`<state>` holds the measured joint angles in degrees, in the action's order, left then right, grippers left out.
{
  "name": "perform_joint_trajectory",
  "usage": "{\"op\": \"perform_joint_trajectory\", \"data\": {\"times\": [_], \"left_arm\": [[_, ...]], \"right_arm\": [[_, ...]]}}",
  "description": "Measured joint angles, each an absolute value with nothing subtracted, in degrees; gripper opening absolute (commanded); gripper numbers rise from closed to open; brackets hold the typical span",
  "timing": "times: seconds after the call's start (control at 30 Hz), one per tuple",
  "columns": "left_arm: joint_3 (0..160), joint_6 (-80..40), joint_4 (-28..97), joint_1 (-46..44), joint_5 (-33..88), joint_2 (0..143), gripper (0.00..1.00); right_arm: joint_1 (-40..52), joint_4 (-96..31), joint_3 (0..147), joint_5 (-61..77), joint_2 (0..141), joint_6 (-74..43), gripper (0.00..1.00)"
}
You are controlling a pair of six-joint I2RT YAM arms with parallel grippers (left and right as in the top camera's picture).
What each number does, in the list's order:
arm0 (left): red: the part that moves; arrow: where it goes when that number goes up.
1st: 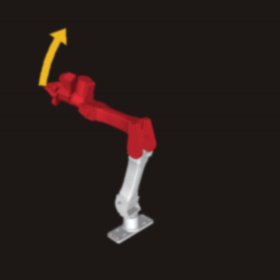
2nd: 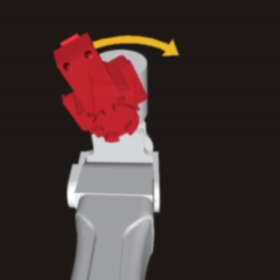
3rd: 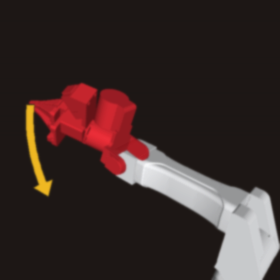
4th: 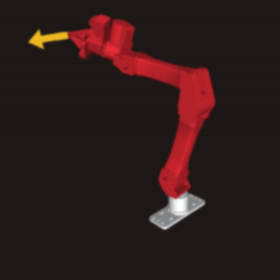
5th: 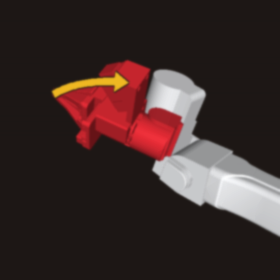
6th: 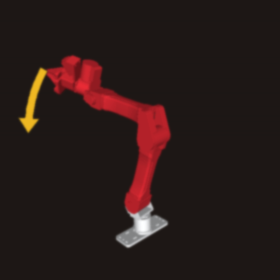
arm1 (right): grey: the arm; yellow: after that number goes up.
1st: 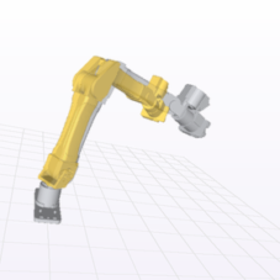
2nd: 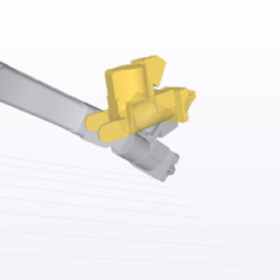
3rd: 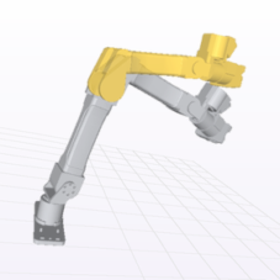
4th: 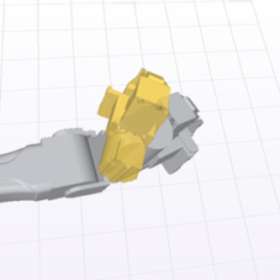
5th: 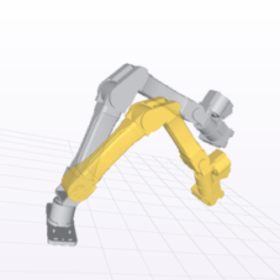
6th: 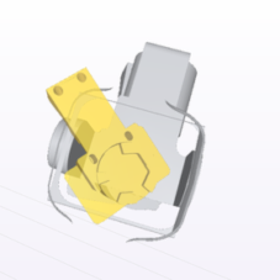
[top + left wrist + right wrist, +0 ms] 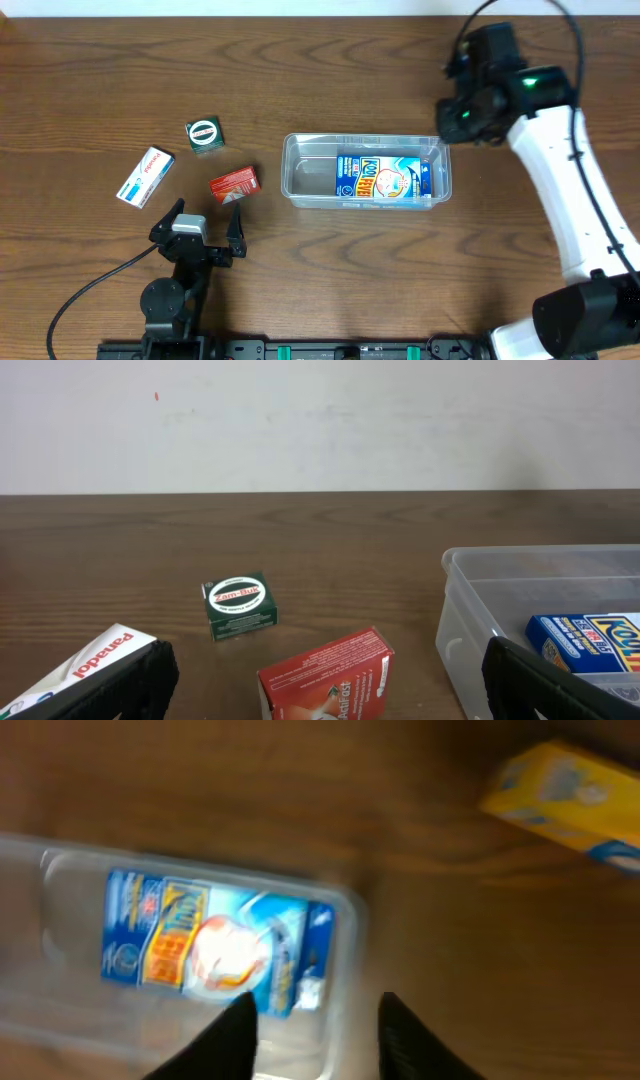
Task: Pack container
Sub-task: 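Move the right gripper to the yellow Woods box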
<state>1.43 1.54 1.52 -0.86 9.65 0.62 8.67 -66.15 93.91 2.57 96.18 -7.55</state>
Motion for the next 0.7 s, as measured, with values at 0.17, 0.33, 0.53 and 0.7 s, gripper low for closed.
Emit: {"op": "perform_joint_trajectory", "data": {"times": [0.17,0.33,0.53,0.7], "left_arm": [[1.43,1.54,1.52,-0.86,9.65,0.62,0.98],[1.43,1.54,1.52,-0.86,9.65,0.62,0.98],[1.43,1.54,1.52,-0.86,9.65,0.62,0.98],[1.43,1.54,1.52,-0.86,9.65,0.62,0.98]], "right_arm": [[-0.78,-62.02,94.0,7.4,96.18,-8.14,0.99],[-6.37,-58.81,94.02,12.69,96.18,-8.8,0.99],[-8.51,-56.03,94.02,10.57,96.18,-14.13,0.98],[-10.48,-56.05,94.02,4.97,96.4,-22.65,0.93]]}}
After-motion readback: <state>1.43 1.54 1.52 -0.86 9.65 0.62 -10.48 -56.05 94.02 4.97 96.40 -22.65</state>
